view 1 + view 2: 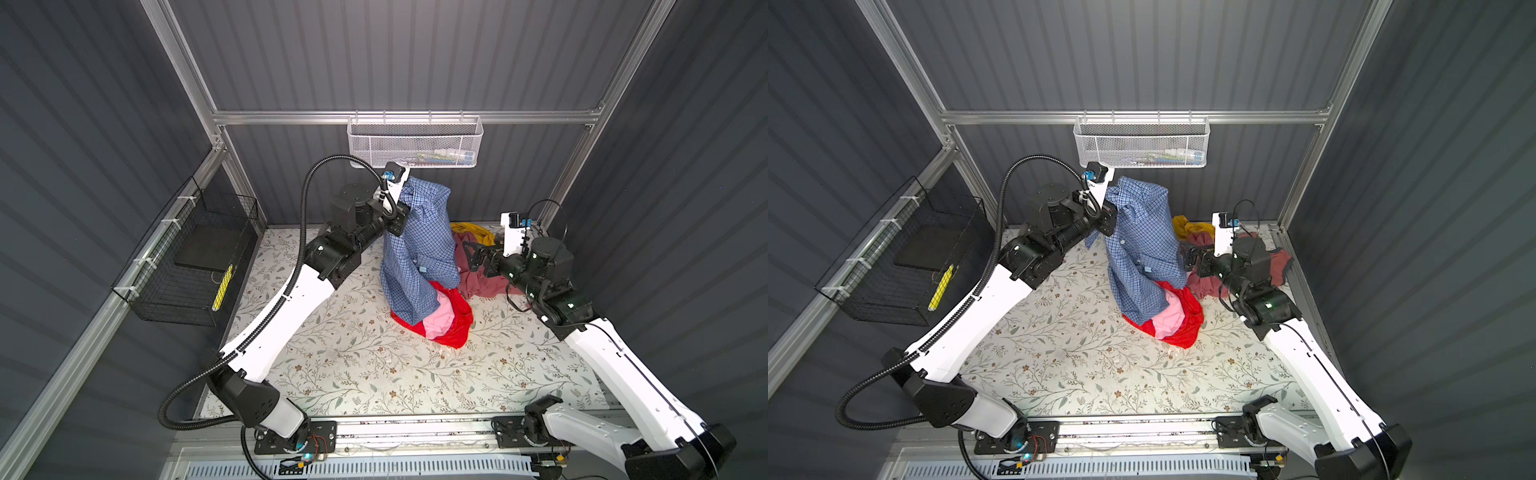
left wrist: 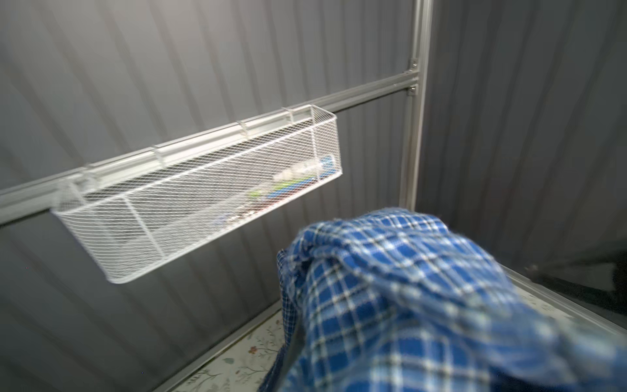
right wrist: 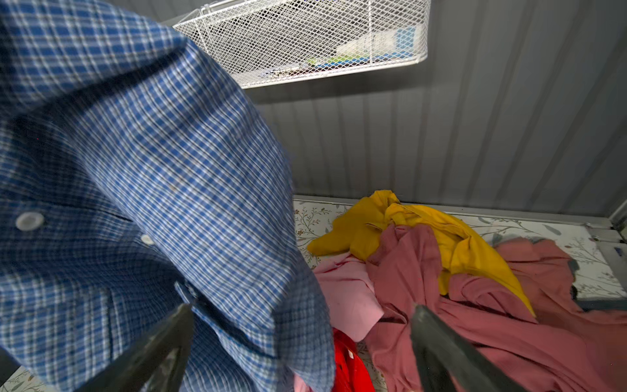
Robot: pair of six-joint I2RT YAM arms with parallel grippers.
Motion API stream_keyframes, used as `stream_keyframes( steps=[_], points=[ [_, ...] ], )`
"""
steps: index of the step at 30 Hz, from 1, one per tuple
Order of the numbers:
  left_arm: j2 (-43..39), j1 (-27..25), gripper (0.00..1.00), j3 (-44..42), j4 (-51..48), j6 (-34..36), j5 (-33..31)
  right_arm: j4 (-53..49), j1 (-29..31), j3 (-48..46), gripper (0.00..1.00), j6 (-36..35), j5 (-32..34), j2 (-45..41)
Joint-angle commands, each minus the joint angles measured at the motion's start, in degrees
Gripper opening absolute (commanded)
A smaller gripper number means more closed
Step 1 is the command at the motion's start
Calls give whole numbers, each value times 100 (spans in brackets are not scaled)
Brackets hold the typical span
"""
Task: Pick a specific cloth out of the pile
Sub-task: 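Lift the plaid shirt with the left gripper while the right gripper releases and withdraws, then lower the plaid shirt with the left gripper onto the table away from the pile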
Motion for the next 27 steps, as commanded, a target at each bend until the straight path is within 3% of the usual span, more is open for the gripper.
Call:
stream_keyframes(
  steps=[1,5,9,15,27],
  points=[
    [-170,94,0,513,-128,753,-982,1,-9,-45,99,36,61,35],
    [-130,386,0,679,-141,1036,-1372,36,-9,-54,99,88,-69,92],
    [-96,947,0,899,-187,1043,-1306,45,-9,-45,99,93,-113,119],
    [329,1341,0,1564,-284,1714,-1571,86,-9,-52,99,153,-272,184],
    [1097,2125,0,3117,-522,2355,-1291,136,-14,-80,99,138,-469,278]
  ],
)
